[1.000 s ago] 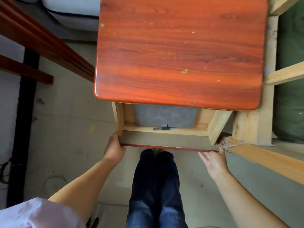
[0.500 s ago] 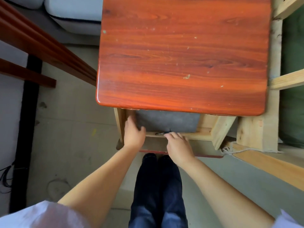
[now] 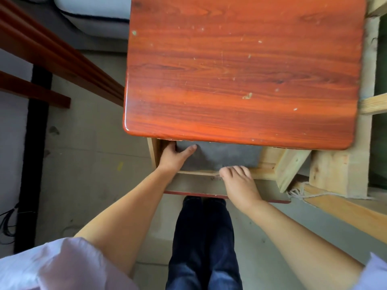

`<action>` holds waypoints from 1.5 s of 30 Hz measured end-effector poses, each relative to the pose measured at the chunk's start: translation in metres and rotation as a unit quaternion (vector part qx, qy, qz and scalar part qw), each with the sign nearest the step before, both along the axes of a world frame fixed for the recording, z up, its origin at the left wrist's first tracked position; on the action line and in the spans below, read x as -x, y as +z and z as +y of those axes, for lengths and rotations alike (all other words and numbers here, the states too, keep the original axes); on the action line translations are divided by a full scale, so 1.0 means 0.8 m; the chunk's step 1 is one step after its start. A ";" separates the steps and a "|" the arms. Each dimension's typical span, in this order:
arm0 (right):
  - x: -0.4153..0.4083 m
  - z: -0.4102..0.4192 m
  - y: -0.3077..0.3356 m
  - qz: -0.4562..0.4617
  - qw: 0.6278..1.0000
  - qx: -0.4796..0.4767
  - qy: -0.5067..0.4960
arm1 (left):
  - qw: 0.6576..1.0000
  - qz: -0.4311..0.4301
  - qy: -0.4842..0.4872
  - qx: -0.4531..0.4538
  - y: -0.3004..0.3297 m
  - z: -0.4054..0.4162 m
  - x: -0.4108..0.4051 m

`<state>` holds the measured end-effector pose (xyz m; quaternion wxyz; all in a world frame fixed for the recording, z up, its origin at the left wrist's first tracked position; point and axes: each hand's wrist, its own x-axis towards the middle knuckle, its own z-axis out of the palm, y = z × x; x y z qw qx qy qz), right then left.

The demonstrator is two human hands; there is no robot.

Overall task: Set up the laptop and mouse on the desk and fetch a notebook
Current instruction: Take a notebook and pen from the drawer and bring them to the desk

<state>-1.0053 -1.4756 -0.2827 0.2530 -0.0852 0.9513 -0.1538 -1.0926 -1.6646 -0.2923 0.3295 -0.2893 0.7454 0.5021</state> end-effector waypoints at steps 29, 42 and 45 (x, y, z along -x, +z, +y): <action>-0.083 0.049 0.005 -0.269 0.355 0.395 -0.803 | 0.889 -0.078 -0.444 -0.083 0.138 -0.075 -0.089; -0.103 0.080 0.062 -0.223 0.395 0.470 -0.757 | 0.771 -0.003 -0.635 0.056 0.055 -0.010 -0.151; -0.098 0.077 0.083 -0.196 0.393 0.472 -0.765 | 0.777 0.045 -0.622 0.080 0.071 -0.016 -0.153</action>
